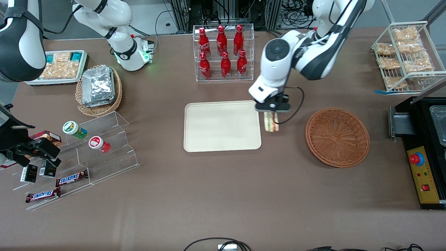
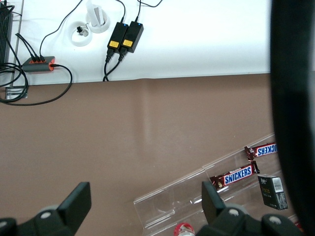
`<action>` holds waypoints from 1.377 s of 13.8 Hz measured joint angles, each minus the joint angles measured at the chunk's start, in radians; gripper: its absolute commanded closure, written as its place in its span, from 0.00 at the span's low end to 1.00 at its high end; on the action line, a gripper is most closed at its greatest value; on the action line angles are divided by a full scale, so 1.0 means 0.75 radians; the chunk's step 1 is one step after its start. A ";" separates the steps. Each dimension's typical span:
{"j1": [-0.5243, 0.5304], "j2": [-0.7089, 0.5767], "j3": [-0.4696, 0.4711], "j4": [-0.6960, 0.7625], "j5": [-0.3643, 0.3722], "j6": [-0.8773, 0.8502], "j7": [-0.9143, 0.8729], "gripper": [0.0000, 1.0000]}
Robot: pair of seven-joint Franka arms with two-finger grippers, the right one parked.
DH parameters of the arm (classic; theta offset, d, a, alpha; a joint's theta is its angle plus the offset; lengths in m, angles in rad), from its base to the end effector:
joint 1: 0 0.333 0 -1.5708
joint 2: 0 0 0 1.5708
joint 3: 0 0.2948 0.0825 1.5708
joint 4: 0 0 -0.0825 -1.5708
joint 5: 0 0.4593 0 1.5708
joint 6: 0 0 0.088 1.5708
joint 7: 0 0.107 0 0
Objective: Place sandwich from basket to tray
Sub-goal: 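Lower the sandwich onto the tray and open the left gripper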
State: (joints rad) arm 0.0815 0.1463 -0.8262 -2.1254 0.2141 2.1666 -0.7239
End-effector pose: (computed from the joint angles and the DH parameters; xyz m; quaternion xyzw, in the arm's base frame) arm 0.4521 -0.4069 0.2922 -0.9965 0.0717 -0.0031 0.0418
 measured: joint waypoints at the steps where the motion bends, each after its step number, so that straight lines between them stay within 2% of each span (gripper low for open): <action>1: -0.031 0.033 0.000 0.005 0.011 0.012 0.000 0.94; 5: -0.132 0.175 -0.001 0.057 0.029 0.091 -0.025 0.94; 8: -0.175 0.300 0.000 0.097 0.094 0.091 -0.067 0.93; 13: -0.204 0.460 0.003 0.114 0.225 0.102 -0.149 0.78; 17: -0.206 0.557 0.005 0.127 0.270 0.108 -0.200 0.76; 18: -0.206 0.582 0.006 0.129 0.292 0.110 -0.220 0.64; 19: -0.206 0.605 0.007 0.133 0.315 0.112 -0.244 0.42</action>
State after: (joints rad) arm -0.0731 0.6001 -0.8207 -2.0258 0.4504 2.2506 -0.9067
